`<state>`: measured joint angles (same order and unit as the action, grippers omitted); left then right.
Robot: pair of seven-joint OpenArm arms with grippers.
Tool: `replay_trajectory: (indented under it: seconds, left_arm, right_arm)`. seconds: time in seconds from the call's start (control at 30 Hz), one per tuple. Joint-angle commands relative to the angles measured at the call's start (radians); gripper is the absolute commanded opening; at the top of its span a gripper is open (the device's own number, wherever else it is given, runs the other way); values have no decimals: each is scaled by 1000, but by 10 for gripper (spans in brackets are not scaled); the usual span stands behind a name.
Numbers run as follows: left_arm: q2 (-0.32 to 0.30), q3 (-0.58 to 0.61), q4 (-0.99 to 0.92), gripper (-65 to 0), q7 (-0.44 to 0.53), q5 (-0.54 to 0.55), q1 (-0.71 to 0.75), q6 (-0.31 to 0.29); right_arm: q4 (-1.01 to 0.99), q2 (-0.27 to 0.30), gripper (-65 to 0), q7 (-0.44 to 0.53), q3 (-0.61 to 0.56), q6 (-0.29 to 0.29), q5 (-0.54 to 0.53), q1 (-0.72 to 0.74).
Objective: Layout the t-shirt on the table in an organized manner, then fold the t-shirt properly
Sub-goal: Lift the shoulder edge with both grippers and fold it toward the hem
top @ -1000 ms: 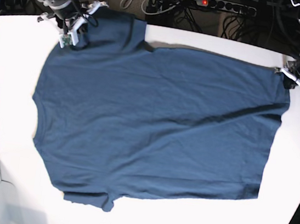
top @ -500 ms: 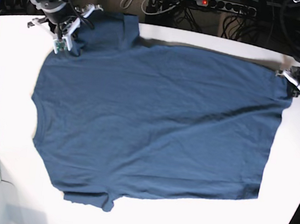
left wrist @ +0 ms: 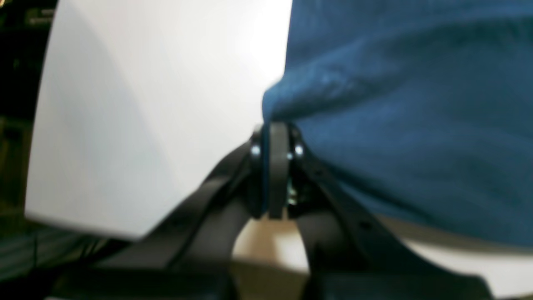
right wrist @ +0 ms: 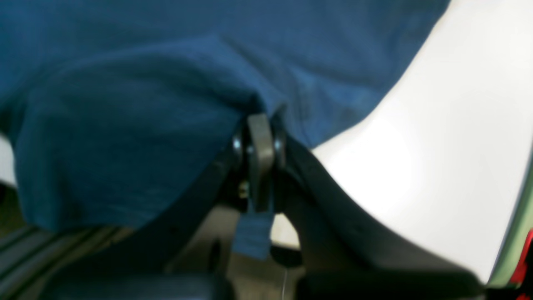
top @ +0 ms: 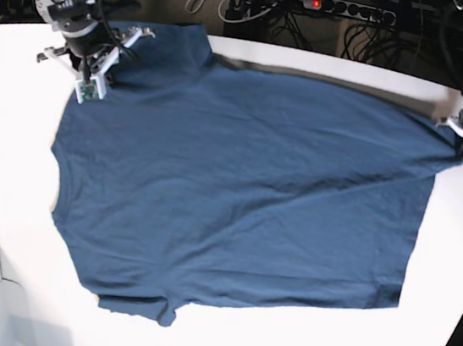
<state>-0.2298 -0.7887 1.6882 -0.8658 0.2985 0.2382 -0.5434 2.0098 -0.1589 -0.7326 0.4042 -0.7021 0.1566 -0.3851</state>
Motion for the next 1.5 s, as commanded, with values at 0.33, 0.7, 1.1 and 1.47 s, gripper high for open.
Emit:
replay_trajectory:
  seconds: [0.33, 0.7, 1.1, 1.47]
  left_arm:
    - [-18, -4, 8, -649, 20, 1, -7, 3]
    - [-19, 104, 6, -649, 24, -2, -52, 3]
    - [-47, 110, -55, -649, 15, 0, -145, 4]
    - [-76, 110, -106, -649, 15, 0, -236, 4]
  right_arm:
    - [19, 37, -650, 9, 95, 4, -5, 102]
    - [12, 68, -650, 9, 92, 4, -7, 182]
    - [-82, 137, -650, 9, 15, 4, -5, 268]
    - [-86, 137, -650, 8, -64, 4, -2, 346]
